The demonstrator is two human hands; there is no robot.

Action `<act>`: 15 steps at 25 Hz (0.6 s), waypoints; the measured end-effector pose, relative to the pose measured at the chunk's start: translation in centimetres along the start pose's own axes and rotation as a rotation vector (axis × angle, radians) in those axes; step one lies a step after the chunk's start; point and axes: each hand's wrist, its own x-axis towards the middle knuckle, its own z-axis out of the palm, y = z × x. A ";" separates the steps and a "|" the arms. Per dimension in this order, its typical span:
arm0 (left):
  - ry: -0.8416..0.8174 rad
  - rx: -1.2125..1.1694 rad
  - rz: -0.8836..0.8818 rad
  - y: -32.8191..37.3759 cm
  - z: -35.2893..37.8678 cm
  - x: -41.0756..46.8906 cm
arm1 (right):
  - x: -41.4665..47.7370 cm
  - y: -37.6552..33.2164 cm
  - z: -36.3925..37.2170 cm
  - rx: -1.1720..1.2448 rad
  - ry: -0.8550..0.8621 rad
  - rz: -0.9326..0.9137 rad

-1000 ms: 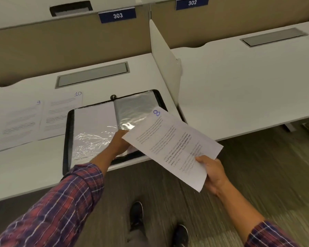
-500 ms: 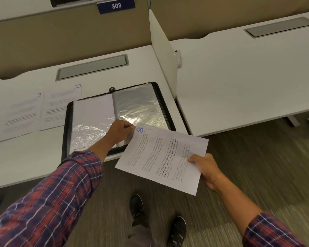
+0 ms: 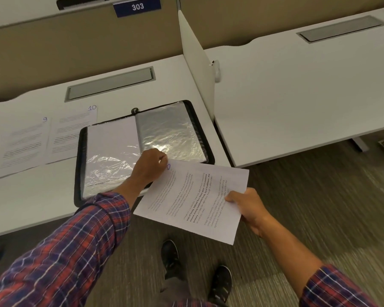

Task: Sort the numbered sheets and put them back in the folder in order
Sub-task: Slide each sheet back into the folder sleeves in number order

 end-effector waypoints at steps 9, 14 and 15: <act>0.085 0.073 0.097 -0.2 0.3 0.5 | -0.6 -0.5 1.4 0.077 0.066 -0.015; 0.054 0.110 0.094 -0.1 1.2 -0.1 | -1.0 0.6 2.1 0.149 0.120 -0.010; 0.049 0.122 0.090 -0.1 1.4 -0.2 | -1.0 0.8 2.3 0.157 0.124 -0.020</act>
